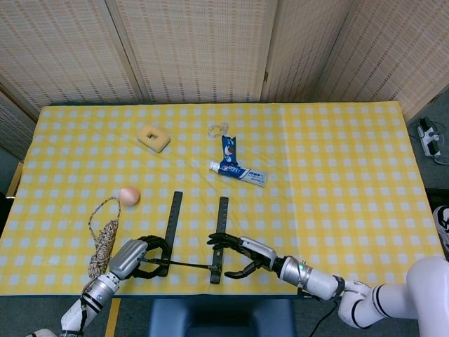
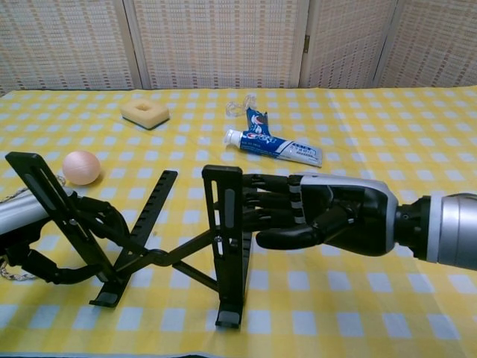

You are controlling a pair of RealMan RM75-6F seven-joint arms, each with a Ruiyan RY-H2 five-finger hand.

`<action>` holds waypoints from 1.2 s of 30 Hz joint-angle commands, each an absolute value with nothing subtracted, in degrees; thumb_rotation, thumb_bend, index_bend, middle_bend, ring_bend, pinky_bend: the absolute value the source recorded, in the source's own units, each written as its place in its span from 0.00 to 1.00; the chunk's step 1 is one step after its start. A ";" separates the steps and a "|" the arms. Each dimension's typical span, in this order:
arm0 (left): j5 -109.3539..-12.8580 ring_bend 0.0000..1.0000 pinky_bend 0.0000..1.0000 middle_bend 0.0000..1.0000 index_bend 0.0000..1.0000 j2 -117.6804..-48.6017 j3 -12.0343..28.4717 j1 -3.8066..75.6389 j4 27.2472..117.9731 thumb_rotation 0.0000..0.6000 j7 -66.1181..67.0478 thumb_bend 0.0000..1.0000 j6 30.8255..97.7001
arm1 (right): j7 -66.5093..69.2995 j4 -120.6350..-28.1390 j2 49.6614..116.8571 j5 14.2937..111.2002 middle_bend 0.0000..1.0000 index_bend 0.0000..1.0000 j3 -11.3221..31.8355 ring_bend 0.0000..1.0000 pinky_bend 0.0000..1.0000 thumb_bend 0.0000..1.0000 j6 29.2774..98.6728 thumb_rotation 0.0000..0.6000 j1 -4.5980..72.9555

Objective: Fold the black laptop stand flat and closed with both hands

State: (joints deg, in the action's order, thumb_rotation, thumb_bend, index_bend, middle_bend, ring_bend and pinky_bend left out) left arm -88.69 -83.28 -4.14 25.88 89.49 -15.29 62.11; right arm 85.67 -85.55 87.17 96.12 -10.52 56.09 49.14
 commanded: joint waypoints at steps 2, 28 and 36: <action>-88.72 0.28 0.32 0.37 0.47 -83.15 -4.17 25.87 89.61 1.00 -15.32 0.38 62.11 | 85.75 -85.36 89.08 95.57 0.14 0.11 -9.43 0.13 0.03 0.32 55.37 1.00 49.25; -88.38 0.27 0.32 0.37 0.48 -82.38 -4.39 25.83 90.79 1.00 -14.76 0.38 61.55 | 117.13 -77.70 95.56 99.25 0.14 0.11 -11.54 0.17 0.09 0.32 57.18 1.00 51.04; -88.45 0.27 0.32 0.37 0.48 -82.38 -4.56 25.83 90.95 1.00 -14.58 0.38 61.31 | 119.83 -76.82 95.86 99.95 0.14 0.11 -13.20 0.17 0.11 0.32 57.96 1.00 51.06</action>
State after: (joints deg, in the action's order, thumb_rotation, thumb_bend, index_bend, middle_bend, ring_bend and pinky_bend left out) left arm -88.43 -82.36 -4.54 25.85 90.95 -14.60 61.29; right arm 120.71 -77.07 95.76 99.75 -13.07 57.77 51.06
